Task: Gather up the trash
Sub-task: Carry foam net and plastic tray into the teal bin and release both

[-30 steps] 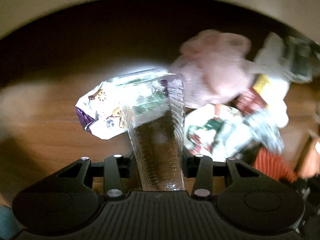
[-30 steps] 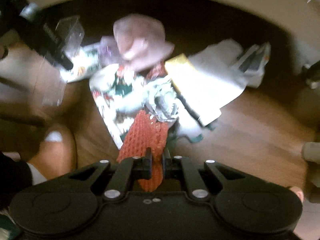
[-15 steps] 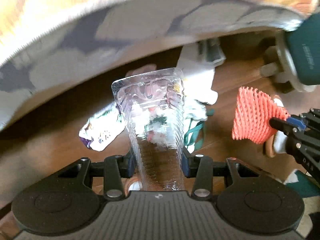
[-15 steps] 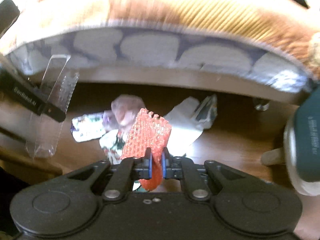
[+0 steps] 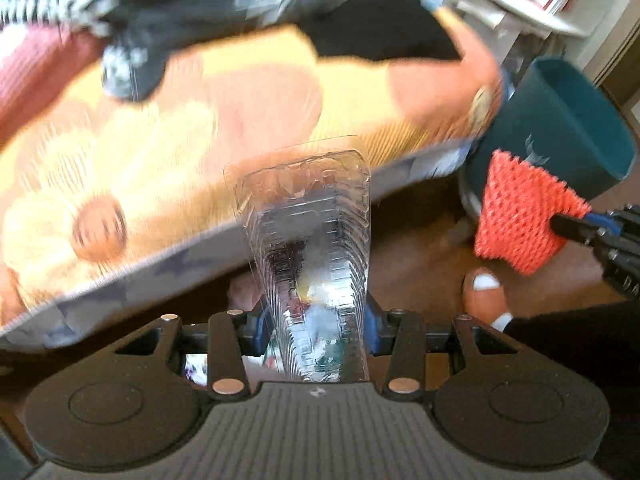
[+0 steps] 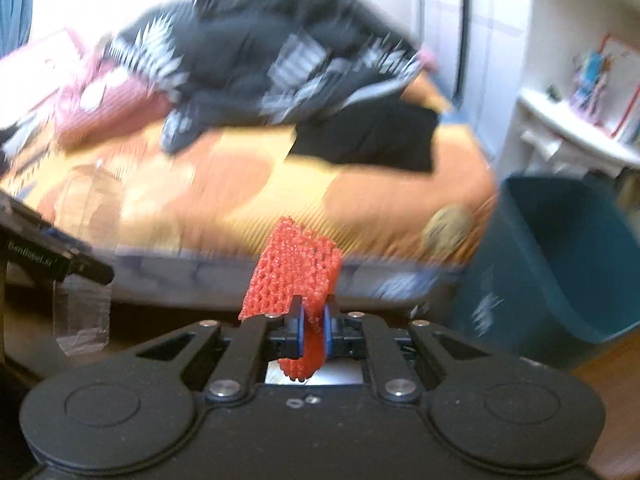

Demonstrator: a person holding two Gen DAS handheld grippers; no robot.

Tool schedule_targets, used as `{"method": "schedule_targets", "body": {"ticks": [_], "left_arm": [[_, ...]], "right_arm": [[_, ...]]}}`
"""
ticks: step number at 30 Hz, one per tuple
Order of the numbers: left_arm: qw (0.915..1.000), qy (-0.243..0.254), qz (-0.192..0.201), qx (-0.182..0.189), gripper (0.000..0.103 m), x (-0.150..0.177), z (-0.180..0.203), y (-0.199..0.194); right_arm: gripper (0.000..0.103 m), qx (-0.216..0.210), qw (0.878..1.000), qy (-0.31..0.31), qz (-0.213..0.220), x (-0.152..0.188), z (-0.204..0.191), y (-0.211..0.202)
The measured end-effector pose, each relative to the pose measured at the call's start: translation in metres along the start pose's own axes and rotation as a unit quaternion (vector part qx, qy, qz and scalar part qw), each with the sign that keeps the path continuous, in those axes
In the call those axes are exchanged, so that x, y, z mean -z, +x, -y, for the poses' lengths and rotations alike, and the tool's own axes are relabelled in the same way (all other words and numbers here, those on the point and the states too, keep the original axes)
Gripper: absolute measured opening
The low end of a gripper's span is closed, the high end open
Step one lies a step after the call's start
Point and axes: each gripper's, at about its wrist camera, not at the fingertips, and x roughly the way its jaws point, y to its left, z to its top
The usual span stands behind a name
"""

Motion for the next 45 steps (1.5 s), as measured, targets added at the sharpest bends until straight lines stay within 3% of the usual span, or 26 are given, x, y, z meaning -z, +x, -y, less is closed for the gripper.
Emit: {"method": "schedule_targets", "body": {"ticks": [8,16,21,29,39,45], "left_arm": [[0.9956,0.022,0.09,-0.008,0.042,-0.054,0.072,-0.077],[0.9876,0.052,0.146,0.027,0.043,-0.113,0.167,-0.106],[0.9862,0.069,0.139,0.057,0.043,-0.147,0.226,-0.085],[0.9866,0.093,0.102,0.088,0.043,-0.186,0.306,-0.026],[0.9871,0.11,0.069,0.094,0.043,-0.22,0.367,0.042],[0.9875,0.127,0.034,0.087,0.043,-0.221,0.38,0.087]], "right_arm": [[0.009,0.061,0.994,0.014,0.084,-0.057,0.076,-0.068],[0.009,0.131,0.984,0.042,0.111,-0.072,0.162,-0.109],[0.009,0.156,0.98,0.07,0.097,-0.055,0.204,-0.108],[0.009,0.165,0.979,0.108,0.043,-0.02,0.25,-0.069],[0.009,0.145,0.977,0.154,0.013,0.002,0.276,-0.024],[0.01,0.148,0.979,0.141,-0.004,0.003,0.276,0.003]]}}
